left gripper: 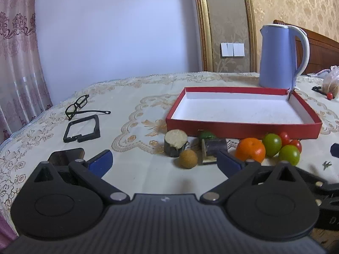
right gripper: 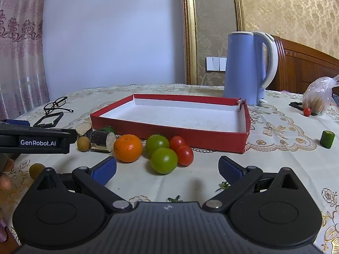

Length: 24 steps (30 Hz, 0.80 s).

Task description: Organize fruits

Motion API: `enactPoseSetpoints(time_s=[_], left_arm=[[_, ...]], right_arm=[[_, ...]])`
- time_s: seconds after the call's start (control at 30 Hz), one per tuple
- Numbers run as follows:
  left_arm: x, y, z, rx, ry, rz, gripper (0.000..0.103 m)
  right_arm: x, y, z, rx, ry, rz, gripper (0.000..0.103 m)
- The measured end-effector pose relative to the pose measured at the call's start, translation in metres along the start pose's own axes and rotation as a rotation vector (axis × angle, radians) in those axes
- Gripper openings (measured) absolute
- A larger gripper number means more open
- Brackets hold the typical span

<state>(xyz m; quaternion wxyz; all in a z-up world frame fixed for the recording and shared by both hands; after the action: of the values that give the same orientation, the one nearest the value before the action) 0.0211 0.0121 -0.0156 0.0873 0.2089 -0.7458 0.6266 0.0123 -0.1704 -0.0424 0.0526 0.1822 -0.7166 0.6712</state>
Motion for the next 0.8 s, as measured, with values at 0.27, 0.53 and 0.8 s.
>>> enactPoseSetpoints(time_s=[0.27, 0.53, 0.8], left_arm=[[-0.006, 0.005, 0.0, 0.006, 0.001, -0.024, 0.103], [-0.01, 0.009, -0.004, 0.029, 0.017, -0.044, 0.103], [-0.012, 0.012, -0.005, 0.03, 0.021, -0.047, 0.103]], right_arm=[[0.0, 0.0, 0.0, 0.006, -0.01, 0.002, 0.103], [-0.001, 0.0, 0.002, -0.005, -0.005, -0.003, 0.103], [-0.001, 0.001, 0.003, -0.005, -0.008, -0.005, 0.103]])
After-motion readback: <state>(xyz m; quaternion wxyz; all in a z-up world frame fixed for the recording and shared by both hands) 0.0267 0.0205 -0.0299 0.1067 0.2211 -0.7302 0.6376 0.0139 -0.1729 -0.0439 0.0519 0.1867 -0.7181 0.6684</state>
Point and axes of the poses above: each gripper's, at about its wrist camera, not at the fingertips, and x roughly against the way its jaws point, z to its right, y to its underside, the point moved 3 cm from there along -x, roughly the way its jaws point, and after that the axes turned 11 degrees about -y, right-handed, at the moved point
